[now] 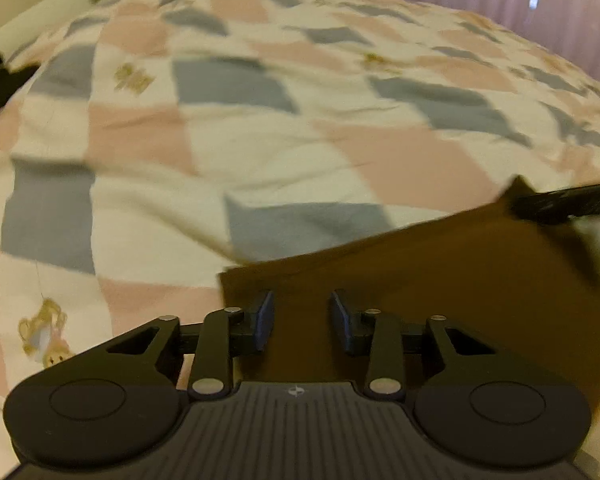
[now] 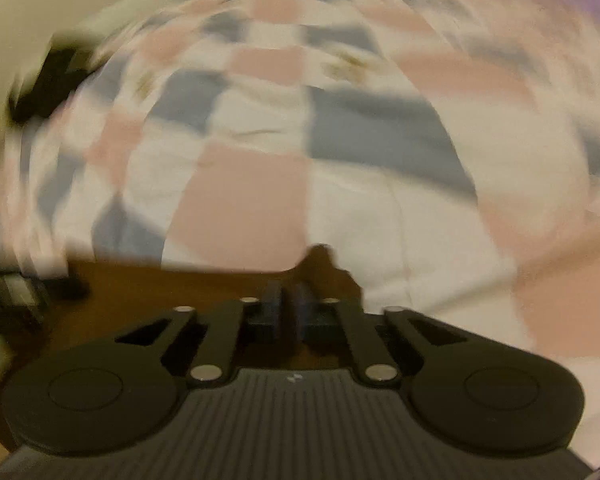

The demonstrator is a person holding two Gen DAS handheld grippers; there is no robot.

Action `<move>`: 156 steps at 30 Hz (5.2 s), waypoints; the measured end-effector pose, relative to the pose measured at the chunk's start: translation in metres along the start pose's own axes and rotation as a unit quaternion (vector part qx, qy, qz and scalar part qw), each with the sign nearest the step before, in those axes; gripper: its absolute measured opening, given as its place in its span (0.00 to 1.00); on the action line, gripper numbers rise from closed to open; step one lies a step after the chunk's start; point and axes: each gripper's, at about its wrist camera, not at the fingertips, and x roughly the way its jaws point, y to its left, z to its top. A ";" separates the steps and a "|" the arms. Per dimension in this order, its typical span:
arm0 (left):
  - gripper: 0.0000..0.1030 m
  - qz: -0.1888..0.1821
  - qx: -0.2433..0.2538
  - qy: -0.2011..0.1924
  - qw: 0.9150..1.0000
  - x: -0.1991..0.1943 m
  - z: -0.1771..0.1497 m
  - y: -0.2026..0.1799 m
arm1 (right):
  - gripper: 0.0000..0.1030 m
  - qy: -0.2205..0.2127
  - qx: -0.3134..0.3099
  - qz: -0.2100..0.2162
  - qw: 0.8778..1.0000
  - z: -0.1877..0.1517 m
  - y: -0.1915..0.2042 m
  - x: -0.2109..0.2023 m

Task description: Fold clothes

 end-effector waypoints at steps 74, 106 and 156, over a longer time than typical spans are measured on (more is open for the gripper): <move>0.85 -0.121 -0.202 0.038 0.971 -0.220 -0.097 0.035 | 0.73 0.032 0.098 0.019 0.995 -0.115 0.066 -0.248; 0.14 -0.377 -0.232 0.068 0.894 0.025 -0.055 0.064 | 0.37 0.095 0.190 0.223 0.952 -0.046 -0.055 0.005; 0.34 -0.595 0.619 0.108 0.501 -0.367 -0.182 -0.655 | 0.52 -0.541 0.657 -0.341 0.399 -0.599 0.135 -0.556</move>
